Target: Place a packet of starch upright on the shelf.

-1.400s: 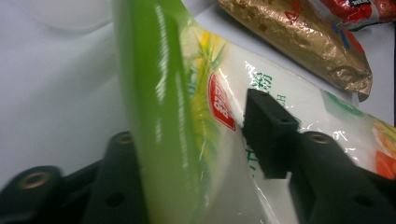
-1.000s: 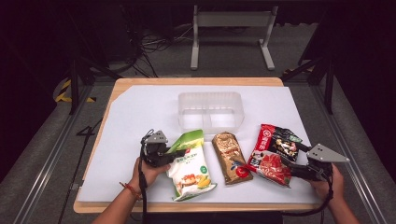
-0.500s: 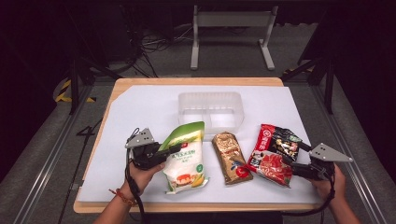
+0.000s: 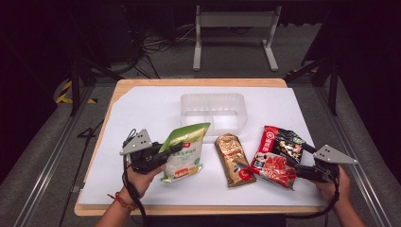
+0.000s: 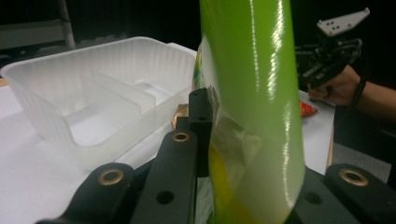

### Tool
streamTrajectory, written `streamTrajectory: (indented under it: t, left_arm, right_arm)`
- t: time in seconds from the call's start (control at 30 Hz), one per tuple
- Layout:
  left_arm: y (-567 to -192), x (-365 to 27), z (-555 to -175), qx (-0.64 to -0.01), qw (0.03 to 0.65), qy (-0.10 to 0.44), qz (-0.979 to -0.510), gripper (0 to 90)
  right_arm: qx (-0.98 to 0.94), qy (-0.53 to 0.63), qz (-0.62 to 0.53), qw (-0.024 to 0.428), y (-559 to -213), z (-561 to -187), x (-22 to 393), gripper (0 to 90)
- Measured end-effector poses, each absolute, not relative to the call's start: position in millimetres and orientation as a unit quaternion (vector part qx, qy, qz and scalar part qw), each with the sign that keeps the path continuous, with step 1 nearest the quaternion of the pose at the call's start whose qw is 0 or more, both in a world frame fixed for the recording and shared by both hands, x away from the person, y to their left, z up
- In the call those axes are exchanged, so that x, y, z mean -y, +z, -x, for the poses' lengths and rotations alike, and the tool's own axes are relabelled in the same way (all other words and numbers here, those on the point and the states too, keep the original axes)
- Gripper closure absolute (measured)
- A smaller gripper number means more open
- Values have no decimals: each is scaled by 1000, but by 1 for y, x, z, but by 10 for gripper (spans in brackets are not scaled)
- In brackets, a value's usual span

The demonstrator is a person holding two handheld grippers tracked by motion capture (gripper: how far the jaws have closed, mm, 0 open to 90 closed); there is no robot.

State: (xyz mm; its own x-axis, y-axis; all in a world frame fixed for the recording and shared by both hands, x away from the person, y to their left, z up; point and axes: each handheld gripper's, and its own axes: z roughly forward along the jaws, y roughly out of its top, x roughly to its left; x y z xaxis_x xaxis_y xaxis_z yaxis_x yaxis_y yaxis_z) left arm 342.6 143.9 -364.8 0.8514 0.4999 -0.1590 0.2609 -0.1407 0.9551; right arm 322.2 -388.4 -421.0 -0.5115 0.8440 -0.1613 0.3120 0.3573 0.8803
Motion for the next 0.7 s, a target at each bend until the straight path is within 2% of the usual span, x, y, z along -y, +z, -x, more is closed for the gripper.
streamTrajectory:
  t: [0.33, 0.7]
  left_arm:
    - [-348, -146, -348, -278, 632, 104, -716, 860]
    - [-322, -137, -365, -290, 653, 137, -686, 861]
  right_arm:
    - [-758, 421, -381, 321, -420, -322, 389, 209]
    - [-758, 421, -383, 319, -421, -323, 390, 209]
